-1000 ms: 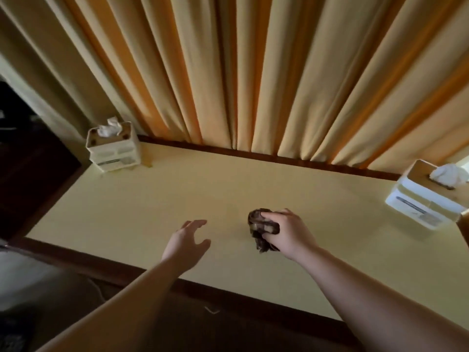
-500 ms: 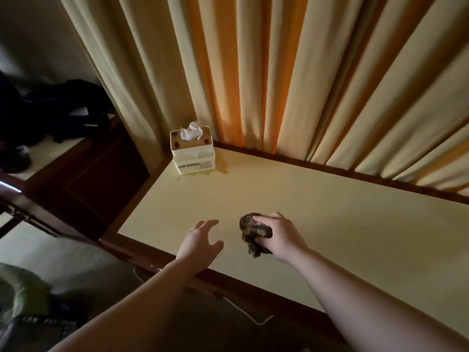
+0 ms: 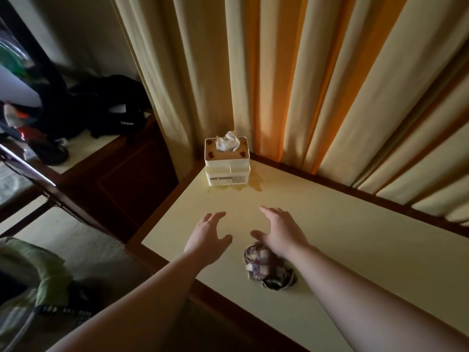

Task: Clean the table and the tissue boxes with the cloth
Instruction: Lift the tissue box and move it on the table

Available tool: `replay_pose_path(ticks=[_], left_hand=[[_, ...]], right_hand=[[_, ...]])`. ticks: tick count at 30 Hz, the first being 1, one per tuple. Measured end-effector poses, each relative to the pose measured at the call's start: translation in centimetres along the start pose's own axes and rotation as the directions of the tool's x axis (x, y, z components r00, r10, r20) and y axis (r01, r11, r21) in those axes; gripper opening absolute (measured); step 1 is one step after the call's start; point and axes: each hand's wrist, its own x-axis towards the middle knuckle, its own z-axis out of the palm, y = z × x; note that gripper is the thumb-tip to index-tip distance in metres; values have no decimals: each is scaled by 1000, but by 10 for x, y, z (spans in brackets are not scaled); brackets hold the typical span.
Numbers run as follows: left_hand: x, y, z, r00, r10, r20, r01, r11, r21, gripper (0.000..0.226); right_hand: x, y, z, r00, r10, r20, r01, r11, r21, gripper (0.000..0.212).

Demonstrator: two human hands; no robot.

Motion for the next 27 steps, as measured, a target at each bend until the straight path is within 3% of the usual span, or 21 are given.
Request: replay_pose_path(ticks=[11,19,21,25,27], left_hand=[[89,-5,-42,988,-113,-107,109,993,-41,99],[181,-38,-57,988,-152,-8,148,970,-195,134],[199,-45,-60,991,-129,24,131,967,-220,133],[226,-55,-60,999,-24,26,31,954,-299,104],[233,-59,-58,1000,-13,14,17,946,-325,101]], right_hand=[[103,-36,-26,999,28,-26,-28,1000,7,106],[196,-44,-24,977,211,4,-209,965,158,135],[212,-44,-22,971,237,0,-233,952,199,134],[231,-41,-12,967,253,-26,-238,938,251,125],[233,-40,-6,967,250,-46,-230,938,261,126]])
